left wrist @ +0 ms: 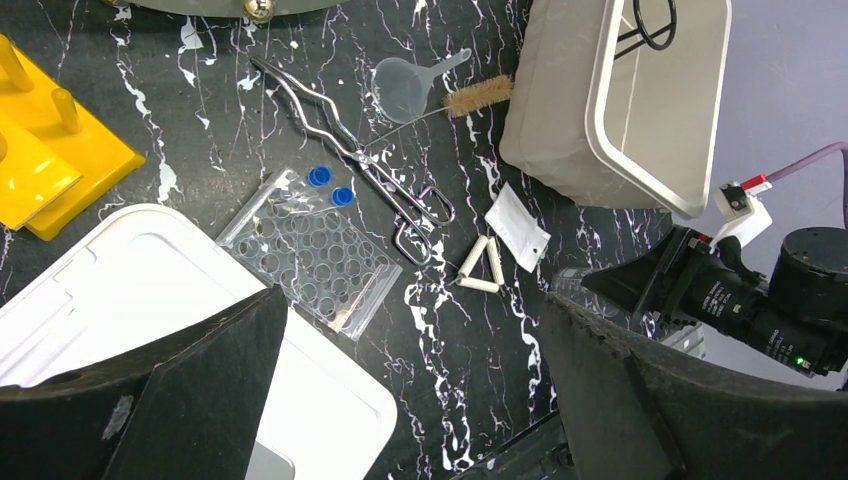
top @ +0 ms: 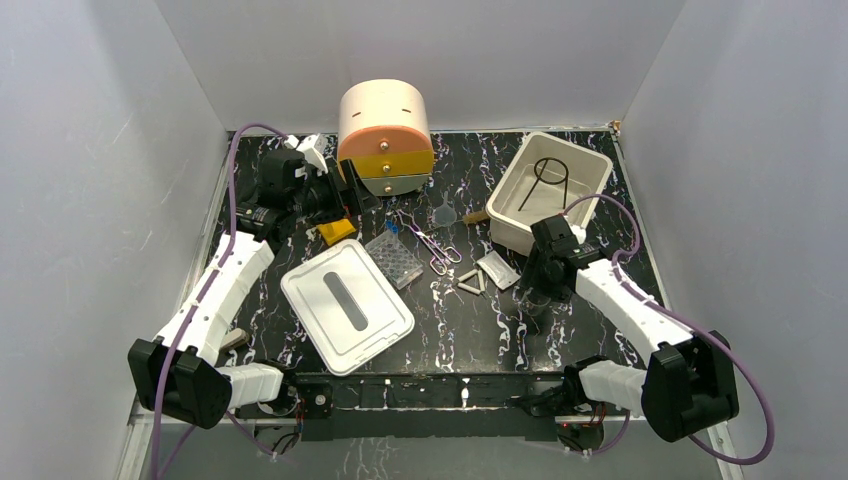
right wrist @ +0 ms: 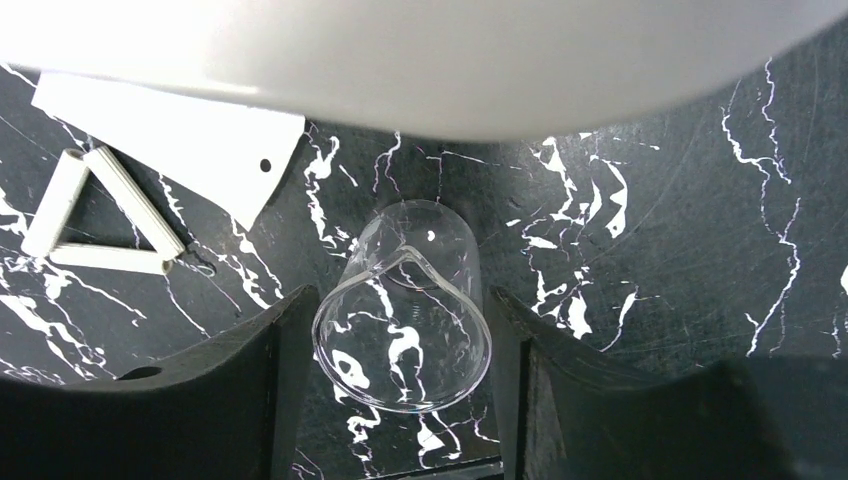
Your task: Organize the chemistry lab equipment
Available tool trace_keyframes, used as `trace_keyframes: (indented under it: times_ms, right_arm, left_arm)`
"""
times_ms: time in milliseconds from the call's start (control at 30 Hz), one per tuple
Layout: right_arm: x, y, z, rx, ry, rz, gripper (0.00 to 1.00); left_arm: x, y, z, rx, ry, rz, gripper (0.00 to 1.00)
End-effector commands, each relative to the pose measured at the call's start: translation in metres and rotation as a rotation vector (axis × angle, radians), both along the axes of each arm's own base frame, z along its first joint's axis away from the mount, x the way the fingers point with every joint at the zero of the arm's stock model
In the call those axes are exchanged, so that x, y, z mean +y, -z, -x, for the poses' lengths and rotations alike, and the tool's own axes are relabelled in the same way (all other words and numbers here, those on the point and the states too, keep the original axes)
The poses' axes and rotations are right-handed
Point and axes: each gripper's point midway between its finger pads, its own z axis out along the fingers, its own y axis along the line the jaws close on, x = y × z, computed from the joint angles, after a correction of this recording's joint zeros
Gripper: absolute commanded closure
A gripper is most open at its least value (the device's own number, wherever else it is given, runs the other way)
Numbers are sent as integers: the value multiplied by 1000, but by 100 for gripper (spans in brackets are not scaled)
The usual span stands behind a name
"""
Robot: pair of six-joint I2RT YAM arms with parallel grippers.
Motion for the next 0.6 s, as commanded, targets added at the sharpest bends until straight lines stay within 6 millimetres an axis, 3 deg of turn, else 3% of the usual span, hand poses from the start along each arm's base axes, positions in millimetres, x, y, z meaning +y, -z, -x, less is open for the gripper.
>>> trace_keyframes:
  times_ms: [0,100,267,433,567]
  right_arm:
    - [2,-4,-5,-13,3,2,42]
    - [4,-12,-3,12,3,-4,53]
    - [14,-34,-5,-3,-37,-54,56]
    - [59,-80,-18,-79,-261,-244,55]
    - [79,-125,-34,-154,-348,-317,55]
  left_arm:
    - [-4,-15,4,-41,28,21,3]
    - [-3,-16,7,-43,26,19,3]
    - [2,-17,9,-51,8,8,3]
    - [3,-14,7,-49,-3,5,2]
    - [-1,-16,0,-52,1,13,2]
